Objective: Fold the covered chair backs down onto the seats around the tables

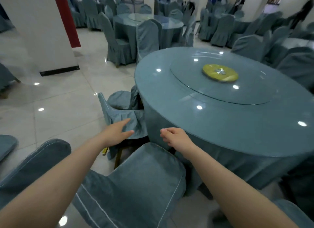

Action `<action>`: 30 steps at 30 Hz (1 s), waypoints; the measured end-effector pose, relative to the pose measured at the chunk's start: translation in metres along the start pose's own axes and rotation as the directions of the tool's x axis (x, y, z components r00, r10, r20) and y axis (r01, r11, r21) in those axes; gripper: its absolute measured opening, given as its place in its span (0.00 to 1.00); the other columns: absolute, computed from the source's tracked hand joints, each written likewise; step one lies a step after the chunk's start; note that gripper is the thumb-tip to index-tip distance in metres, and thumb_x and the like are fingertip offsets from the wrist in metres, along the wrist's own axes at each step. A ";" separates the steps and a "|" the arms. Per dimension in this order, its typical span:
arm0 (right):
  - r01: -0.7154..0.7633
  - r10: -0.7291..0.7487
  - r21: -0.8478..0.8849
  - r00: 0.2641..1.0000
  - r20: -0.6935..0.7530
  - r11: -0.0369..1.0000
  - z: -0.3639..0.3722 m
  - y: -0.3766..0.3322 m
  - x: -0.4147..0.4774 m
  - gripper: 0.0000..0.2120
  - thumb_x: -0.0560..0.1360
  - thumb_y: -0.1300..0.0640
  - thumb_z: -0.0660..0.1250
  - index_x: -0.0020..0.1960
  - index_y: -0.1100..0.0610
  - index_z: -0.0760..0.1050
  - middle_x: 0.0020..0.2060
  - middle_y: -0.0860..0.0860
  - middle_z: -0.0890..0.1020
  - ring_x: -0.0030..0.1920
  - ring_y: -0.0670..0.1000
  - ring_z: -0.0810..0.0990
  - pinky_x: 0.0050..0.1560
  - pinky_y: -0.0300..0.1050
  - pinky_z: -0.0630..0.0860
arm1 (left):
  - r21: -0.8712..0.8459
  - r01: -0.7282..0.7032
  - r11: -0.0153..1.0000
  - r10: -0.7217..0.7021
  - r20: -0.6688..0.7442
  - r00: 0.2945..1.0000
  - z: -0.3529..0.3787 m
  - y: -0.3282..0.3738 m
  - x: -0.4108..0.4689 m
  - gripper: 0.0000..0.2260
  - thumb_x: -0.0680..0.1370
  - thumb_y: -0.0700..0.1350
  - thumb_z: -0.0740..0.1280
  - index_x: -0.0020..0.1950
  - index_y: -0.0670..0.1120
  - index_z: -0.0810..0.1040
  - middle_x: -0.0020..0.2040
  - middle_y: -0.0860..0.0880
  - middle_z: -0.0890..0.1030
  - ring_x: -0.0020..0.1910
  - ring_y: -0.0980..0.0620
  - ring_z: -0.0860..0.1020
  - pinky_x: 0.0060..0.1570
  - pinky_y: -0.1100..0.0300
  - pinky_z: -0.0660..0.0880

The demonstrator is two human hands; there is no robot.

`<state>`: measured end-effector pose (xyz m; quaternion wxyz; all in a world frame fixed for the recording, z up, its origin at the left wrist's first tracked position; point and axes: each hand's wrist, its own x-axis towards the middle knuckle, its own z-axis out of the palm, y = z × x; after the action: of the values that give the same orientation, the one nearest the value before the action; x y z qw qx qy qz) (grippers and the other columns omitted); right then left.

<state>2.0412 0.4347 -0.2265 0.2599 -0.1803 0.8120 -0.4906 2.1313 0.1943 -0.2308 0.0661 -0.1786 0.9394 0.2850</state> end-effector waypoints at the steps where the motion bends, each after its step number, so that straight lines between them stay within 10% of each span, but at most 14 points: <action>1: 0.008 -0.008 -0.008 1.000 -0.006 1.000 -0.006 0.000 0.000 0.27 0.72 0.41 0.62 0.52 0.67 0.74 0.39 0.56 0.79 0.38 0.56 0.77 0.43 0.48 0.72 | -0.006 -0.005 1.000 0.005 0.011 1.000 0.004 0.004 0.003 0.31 0.77 0.61 0.61 0.77 0.55 0.54 0.75 0.48 0.62 0.73 0.48 0.63 0.68 0.55 0.61; 8: 0.054 -0.052 0.024 0.997 -0.059 0.998 -0.028 0.009 0.013 0.30 0.72 0.39 0.61 0.53 0.68 0.72 0.49 0.66 0.78 0.42 0.62 0.78 0.56 0.59 0.74 | 0.047 -0.051 0.998 0.047 0.096 0.994 0.010 0.029 0.025 0.32 0.77 0.61 0.60 0.77 0.55 0.51 0.76 0.50 0.59 0.74 0.48 0.60 0.70 0.55 0.58; 13: -0.032 0.039 0.065 0.993 -0.113 0.997 -0.028 0.012 0.032 0.10 0.75 0.41 0.63 0.50 0.44 0.78 0.41 0.36 0.78 0.53 0.46 0.79 0.58 0.48 0.74 | 0.100 -0.086 0.991 0.072 0.141 0.987 -0.004 0.028 0.052 0.34 0.76 0.62 0.61 0.77 0.57 0.50 0.76 0.50 0.60 0.73 0.48 0.62 0.68 0.57 0.60; 30: -0.275 0.278 0.046 0.929 -0.243 0.960 0.034 0.014 0.070 0.14 0.77 0.46 0.63 0.58 0.50 0.79 0.46 0.41 0.80 0.51 0.43 0.78 0.57 0.43 0.73 | -0.043 -0.111 0.993 0.119 0.352 0.928 0.019 -0.052 0.125 0.34 0.76 0.60 0.62 0.77 0.56 0.48 0.76 0.52 0.59 0.73 0.51 0.62 0.67 0.59 0.61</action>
<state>2.0050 0.3790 -0.2695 0.2240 -0.0004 0.8524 -0.4725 2.0353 0.1273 -0.3012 0.2154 -0.0697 0.9177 0.3264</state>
